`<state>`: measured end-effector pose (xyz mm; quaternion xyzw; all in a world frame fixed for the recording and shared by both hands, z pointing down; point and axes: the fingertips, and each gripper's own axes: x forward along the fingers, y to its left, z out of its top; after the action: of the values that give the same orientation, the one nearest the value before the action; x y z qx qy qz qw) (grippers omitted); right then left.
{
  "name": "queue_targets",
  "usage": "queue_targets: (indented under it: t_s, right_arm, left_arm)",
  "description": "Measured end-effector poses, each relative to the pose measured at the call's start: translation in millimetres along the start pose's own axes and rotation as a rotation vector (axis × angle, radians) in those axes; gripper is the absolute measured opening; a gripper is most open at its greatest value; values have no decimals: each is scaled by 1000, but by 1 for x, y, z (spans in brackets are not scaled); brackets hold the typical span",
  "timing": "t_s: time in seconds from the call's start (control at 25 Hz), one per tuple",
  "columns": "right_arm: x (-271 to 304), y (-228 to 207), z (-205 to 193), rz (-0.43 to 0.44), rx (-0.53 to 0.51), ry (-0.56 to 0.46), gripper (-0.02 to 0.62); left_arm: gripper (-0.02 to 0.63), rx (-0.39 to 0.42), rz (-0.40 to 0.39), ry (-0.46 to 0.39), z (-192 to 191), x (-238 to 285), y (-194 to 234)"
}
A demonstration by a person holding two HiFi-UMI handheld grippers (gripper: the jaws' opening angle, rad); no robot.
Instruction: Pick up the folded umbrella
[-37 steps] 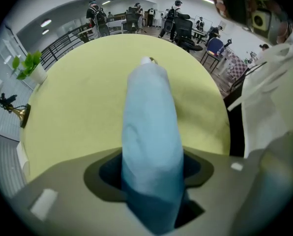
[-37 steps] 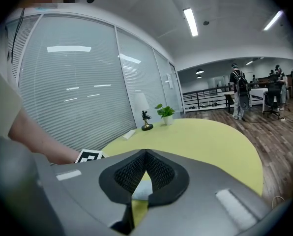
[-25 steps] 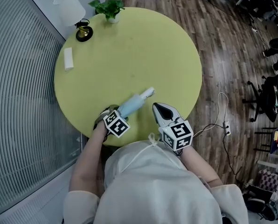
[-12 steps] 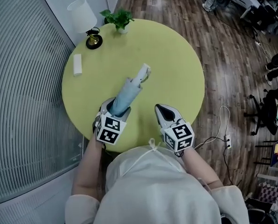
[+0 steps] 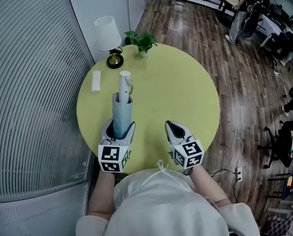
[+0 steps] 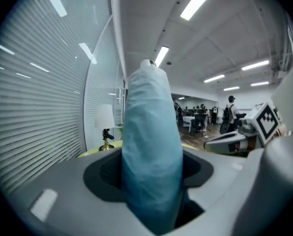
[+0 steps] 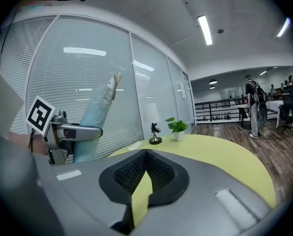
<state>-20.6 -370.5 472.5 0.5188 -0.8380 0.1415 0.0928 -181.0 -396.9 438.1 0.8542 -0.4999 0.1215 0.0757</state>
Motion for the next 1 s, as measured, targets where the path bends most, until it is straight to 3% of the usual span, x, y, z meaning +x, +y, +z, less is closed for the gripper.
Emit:
queue_targets:
  t_s: [0.24, 1.0]
  right_arm:
    - [-2, 3, 25, -1, -10, -59, -2]
    - [9, 24, 28, 29, -80, -29, -2]
  left_arm:
    - [282, -71, 106, -71, 16, -20, 15]
    - [282, -54, 99, -75, 18, -19, 14]
